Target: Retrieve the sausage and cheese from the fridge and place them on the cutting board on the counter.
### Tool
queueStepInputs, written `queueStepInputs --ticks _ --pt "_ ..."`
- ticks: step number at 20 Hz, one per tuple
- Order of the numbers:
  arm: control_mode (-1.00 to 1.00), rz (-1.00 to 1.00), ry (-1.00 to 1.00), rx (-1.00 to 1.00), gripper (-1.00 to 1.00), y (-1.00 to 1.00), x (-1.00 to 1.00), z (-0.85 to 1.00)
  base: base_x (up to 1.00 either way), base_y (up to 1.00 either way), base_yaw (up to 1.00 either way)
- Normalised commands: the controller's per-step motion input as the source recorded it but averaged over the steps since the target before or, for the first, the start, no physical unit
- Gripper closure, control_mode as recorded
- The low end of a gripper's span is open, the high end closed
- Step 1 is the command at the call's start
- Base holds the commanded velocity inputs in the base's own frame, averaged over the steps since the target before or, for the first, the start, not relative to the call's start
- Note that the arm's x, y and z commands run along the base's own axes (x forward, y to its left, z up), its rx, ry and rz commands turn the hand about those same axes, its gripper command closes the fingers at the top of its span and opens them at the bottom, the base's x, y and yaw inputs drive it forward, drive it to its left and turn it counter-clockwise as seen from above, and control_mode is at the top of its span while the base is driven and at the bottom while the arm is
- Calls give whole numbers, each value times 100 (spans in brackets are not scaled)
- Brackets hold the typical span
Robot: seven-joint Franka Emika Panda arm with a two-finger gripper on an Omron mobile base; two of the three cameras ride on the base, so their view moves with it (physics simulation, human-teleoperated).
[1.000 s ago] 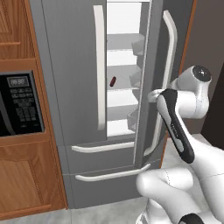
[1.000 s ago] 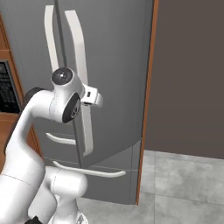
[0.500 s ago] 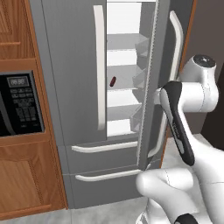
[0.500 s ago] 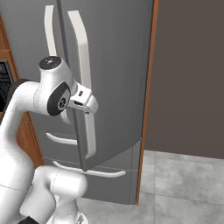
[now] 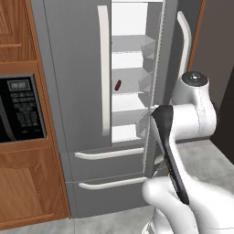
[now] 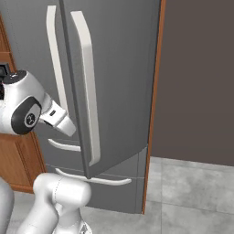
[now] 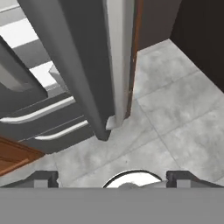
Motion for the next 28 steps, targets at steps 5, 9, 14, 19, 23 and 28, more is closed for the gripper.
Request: queueStepInputs --ticks 5,9,14,19,23,28 --pt "-100 -34 -5 14 -100 49 25 -9 0 0 0" --pt "-100 -48 -27 26 -100 25 38 0 0 0 0" --pt "-100 -46 -24 36 -100 21 39 0 0 0 0" --pt "-100 -40 -20 40 -100 20 50 -3 0 0 0" --pt "-100 -29 -18 35 -100 21 64 -7 0 0 0" --pt "-100 -30 -12 21 -100 14 67 -2 0 0 0"
